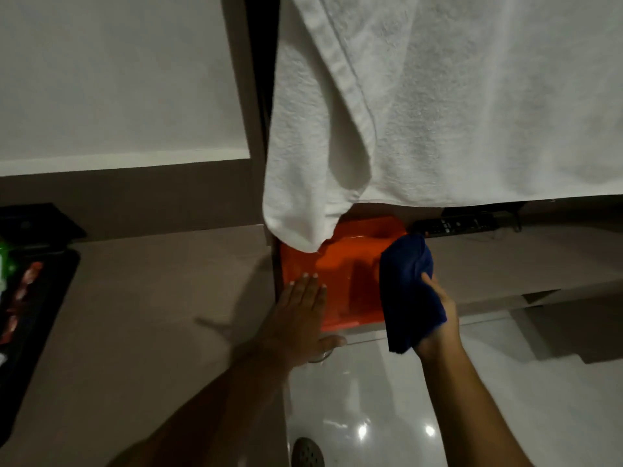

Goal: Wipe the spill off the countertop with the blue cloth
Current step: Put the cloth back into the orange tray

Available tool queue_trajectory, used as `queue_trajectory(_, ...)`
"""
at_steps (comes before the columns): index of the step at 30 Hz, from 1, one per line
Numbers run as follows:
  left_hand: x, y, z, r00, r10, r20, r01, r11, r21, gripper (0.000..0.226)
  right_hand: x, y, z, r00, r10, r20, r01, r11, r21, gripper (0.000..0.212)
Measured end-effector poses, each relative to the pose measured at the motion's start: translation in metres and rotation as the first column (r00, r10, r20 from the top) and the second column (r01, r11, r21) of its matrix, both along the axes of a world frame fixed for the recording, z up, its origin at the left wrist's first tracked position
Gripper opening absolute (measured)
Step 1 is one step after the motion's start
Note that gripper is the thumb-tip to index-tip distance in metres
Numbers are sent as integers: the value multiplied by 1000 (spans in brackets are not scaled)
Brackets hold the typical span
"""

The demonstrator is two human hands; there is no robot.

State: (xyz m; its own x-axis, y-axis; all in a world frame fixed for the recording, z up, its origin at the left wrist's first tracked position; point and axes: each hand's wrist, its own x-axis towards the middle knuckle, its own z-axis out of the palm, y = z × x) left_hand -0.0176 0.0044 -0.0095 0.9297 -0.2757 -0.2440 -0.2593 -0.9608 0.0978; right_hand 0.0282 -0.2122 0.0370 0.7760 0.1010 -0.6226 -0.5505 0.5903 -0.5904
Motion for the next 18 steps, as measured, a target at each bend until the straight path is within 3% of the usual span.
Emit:
queue_trajectory(2, 14, -6, -15, 999, 10, -33, -8, 999, 42, 122, 38, -13, -3, 995, -99, 7, 99, 995, 15, 23)
queue_trajectory(5, 21, -8, -26, 997, 58, -57, -54, 996, 72, 128, 75, -11, -10, 999, 39, 19, -35, 986, -164, 38)
queue_trajectory(7, 21, -8, -30, 995, 74, -62, -70, 995, 76, 130, 90, -6, -24, 986, 109, 123, -58, 932, -357, 39)
queue_trajectory(9, 22, -9, -29, 994, 73, -82, -65, 993, 97, 131, 95, 1, -39, 935, 256, 246, -72, 815, -575, 39)
queue_trajectory(11, 22, -9, -29, 995, 67, -78, -58, 991, 118, 130, 97, 10, -59, 816, 542, 202, -156, 543, -825, 42)
queue_trajectory(13, 23, -9, -28, 995, 65, -80, -54, 990, 131, 131, 101, 17, -88, 563, 825, -49, -114, 19, -993, 51)
queue_trajectory(14, 23, -8, -28, 995, 60, -83, -48, 989, 136, 132, 102, 18, -99, 459, 866, -200, -43, -203, -978, 56)
queue_trajectory(15, 23, -8, -28, 994, 60, -88, -48, 990, 136, 133, 102, 20, -111, 412, 871, -270, 35, -311, -950, 62)
queue_trajectory(16, 23, -7, -26, 993, 64, -95, -50, 989, 136, 134, 101, 21, -114, 400, 862, -312, 37, -355, -934, 66)
queue_trajectory(18, 23, -9, -23, 992, 64, -110, -49, 990, 133, 137, 101, 22, -115, 391, 855, -342, 5, -374, -928, 75)
